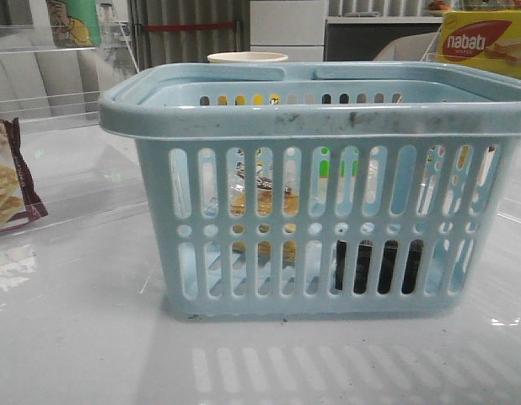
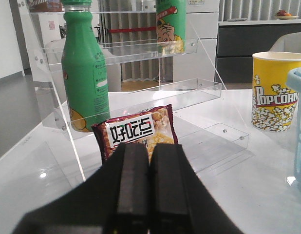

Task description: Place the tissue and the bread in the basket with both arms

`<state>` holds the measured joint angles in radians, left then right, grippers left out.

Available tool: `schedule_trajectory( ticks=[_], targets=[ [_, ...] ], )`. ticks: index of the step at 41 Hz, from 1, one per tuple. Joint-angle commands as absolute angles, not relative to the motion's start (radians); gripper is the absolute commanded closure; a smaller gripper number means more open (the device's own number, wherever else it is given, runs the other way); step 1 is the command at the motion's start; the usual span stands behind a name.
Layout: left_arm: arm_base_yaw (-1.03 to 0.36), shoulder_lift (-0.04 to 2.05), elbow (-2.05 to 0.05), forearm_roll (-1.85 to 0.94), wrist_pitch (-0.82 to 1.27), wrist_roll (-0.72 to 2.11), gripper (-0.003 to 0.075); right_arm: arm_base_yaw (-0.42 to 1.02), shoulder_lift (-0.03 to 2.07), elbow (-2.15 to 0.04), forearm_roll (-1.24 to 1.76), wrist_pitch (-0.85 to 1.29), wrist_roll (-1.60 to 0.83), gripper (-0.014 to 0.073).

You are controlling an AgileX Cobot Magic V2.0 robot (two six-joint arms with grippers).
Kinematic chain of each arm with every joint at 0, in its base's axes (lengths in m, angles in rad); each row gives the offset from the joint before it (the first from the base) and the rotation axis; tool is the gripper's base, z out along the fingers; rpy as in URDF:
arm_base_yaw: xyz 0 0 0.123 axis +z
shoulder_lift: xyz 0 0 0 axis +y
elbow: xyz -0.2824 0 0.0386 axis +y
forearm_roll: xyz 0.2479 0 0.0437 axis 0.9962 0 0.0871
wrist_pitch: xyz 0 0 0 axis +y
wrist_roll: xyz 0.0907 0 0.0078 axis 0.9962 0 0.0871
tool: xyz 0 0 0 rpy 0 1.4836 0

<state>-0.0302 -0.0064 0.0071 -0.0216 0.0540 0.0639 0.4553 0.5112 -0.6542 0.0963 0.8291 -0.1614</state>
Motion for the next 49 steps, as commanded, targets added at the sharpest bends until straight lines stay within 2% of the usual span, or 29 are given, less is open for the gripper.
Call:
schedule_trajectory(
  ticks=[1,43,49],
  targets=[
    [-0.051,-0.024,0.006,-0.022,-0.036,0.054,0.0624,0.457,0.514,-0.681,0.093,0.758,-0.165,0.0539],
    [-0.057,-0.024,0.006,-0.022,-0.036,0.054,0.0624,0.457,0.514,-0.681,0.093,0.758,-0.165,0.0539],
    [-0.057,-0.024,0.006,-0.022,-0.036,0.054,0.0624,0.459,0.46,-0.639,0.072,0.693,-0.166,0.0539]
  ],
)
